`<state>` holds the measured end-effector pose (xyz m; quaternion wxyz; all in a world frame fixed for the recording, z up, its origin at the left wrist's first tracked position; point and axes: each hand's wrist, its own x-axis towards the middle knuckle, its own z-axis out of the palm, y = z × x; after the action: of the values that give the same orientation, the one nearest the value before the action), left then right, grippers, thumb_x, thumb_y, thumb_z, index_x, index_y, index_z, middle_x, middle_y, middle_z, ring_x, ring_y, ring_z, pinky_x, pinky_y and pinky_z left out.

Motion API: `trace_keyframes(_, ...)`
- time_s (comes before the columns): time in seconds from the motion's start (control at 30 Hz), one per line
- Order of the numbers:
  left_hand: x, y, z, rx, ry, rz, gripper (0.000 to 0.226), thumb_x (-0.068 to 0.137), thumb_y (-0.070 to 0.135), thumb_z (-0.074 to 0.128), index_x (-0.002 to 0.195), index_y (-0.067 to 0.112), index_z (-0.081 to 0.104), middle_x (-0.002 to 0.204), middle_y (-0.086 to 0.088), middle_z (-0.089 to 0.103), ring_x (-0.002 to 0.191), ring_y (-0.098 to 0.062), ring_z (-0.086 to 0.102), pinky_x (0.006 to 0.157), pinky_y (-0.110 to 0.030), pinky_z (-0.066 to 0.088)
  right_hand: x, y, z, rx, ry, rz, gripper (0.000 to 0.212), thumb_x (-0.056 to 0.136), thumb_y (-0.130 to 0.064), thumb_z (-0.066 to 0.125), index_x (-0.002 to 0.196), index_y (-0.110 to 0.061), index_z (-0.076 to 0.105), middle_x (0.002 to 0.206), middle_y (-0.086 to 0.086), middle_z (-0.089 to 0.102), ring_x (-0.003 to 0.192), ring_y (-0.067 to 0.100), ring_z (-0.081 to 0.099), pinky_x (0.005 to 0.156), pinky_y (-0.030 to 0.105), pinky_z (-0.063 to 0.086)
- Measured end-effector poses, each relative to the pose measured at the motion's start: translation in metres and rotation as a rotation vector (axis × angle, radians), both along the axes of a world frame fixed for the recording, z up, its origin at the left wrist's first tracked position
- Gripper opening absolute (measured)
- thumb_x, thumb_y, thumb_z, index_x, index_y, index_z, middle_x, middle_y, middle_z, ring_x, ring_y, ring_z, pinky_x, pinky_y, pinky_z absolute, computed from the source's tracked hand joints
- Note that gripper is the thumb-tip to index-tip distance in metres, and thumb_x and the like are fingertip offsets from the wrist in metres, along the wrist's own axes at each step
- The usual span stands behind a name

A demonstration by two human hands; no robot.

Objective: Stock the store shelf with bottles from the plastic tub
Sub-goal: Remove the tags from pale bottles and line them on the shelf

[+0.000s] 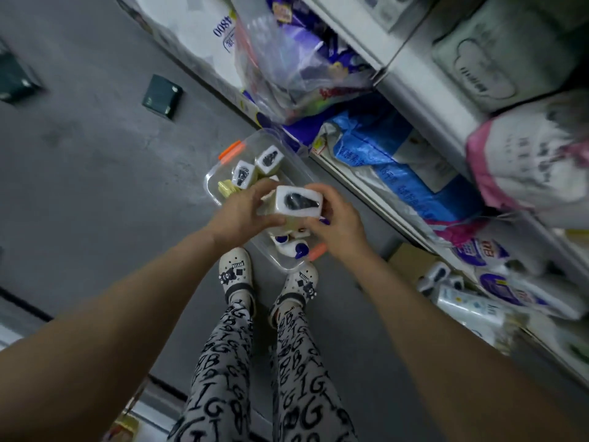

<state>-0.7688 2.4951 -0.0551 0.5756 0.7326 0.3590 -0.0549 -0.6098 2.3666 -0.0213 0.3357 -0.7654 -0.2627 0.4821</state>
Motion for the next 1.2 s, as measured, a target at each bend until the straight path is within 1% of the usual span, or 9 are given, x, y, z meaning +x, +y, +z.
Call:
trace_keyframes(0.13,0.014,0.009,0.067,-0.009,-0.087,-0.007,0.058,0.076,0.048,0.074,0.126,0.022,0.058,0.117,0.007,0.066,0.108,-0.016,0.064,0.095,-0.041,0.052,0.004,0.002,0.061,0.077,0.084,-0.159,0.061,0.084,0.006,0.07,0.119,-0.042,0.055,0.125,-0.003,0.065,0.114,0.014,0.064,0.093,0.033,0.055)
trace_keyframes(0.2,0.021,0.013,0.099,-0.04,-0.15,0.003,0.058,0.077,0.052,0.072,0.128,0.028,0.056,0.121,0.007,0.067,0.111,-0.014,0.065,0.097,-0.046,0.051,0.005,0.004,0.09,0.132,0.132,-0.256,0.062,0.087,0.008,0.066,0.129,-0.034,0.05,0.13,-0.001,0.063,0.117,0.012,0.062,0.099,0.031,0.052)
trace_keyframes(0.4,0.039,0.021,0.193,-0.163,-0.293,0.086,0.05,0.077,0.038,0.075,0.124,0.029,0.061,0.119,0.003,0.071,0.112,-0.017,0.066,0.1,-0.042,0.051,0.005,0.008,0.176,0.202,0.215,-0.417,0.05,0.096,-0.005,0.062,0.14,-0.017,0.043,0.123,-0.006,0.065,0.101,-0.005,0.064,0.087,0.016,0.053)
trace_keyframes(0.53,0.054,0.025,0.245,-0.154,-0.32,0.085,0.038,0.086,0.025,0.075,0.122,0.025,0.061,0.109,0.013,0.069,0.101,-0.003,0.068,0.089,-0.023,0.052,0.012,0.003,0.22,0.233,0.209,-0.402,0.054,0.097,-0.01,0.062,0.146,-0.013,0.04,0.131,-0.001,0.063,0.113,0.001,0.063,0.092,0.019,0.052)
trace_keyframes(0.63,0.066,0.022,0.285,-0.13,-0.372,0.113,0.049,0.079,0.038,0.075,0.123,0.018,0.062,0.1,0.011,0.066,0.097,-0.014,0.069,0.086,-0.032,0.056,0.02,-0.002,0.252,0.272,0.188,-0.397,0.053,0.096,-0.012,0.064,0.144,-0.012,0.043,0.14,0.005,0.058,0.128,0.012,0.056,0.105,0.029,0.049)
trace_keyframes(0.7,0.074,0.02,0.312,-0.121,-0.404,0.1,0.049,0.081,0.034,0.072,0.124,0.013,0.059,0.099,0.007,0.064,0.091,-0.015,0.07,0.081,-0.031,0.058,0.022,-0.006,0.275,0.303,0.169,-0.395,0.053,0.093,-0.01,0.068,0.141,-0.011,0.046,0.14,0.005,0.058,0.13,0.014,0.055,0.107,0.031,0.047)
trace_keyframes(0.83,0.093,0.018,0.358,-0.106,-0.447,0.076,0.031,0.089,0.02,0.072,0.118,0.019,0.059,0.098,0.005,0.063,0.084,-0.007,0.067,0.072,-0.023,0.054,0.023,-0.01,0.313,0.364,0.082,-0.455,0.06,0.083,-0.002,0.077,0.135,-0.013,0.049,0.13,0.0,0.062,0.119,0.01,0.06,0.099,0.021,0.05)
trace_keyframes(1.0,0.113,0.015,0.408,-0.057,-0.508,-0.011,0.032,0.08,0.032,0.078,0.105,0.027,0.06,0.093,0.008,0.064,0.082,-0.003,0.065,0.07,-0.024,0.057,0.031,-0.019,0.361,0.44,0.007,-0.533,0.06,0.081,-0.008,0.08,0.135,-0.014,0.054,0.122,-0.005,0.067,0.111,0.005,0.064,0.089,0.018,0.052)
trace_keyframes(1.2,0.125,0.019,0.464,-0.04,-0.542,-0.214,0.048,0.082,0.018,0.078,0.126,0.015,0.058,0.111,-0.001,0.067,0.09,-0.004,0.069,0.076,-0.028,0.059,0.041,-0.037,0.412,0.52,-0.088,-0.555,0.046,0.082,-0.011,0.079,0.123,-0.023,0.061,0.116,-0.01,0.07,0.109,0.001,0.066,0.097,0.024,0.052)
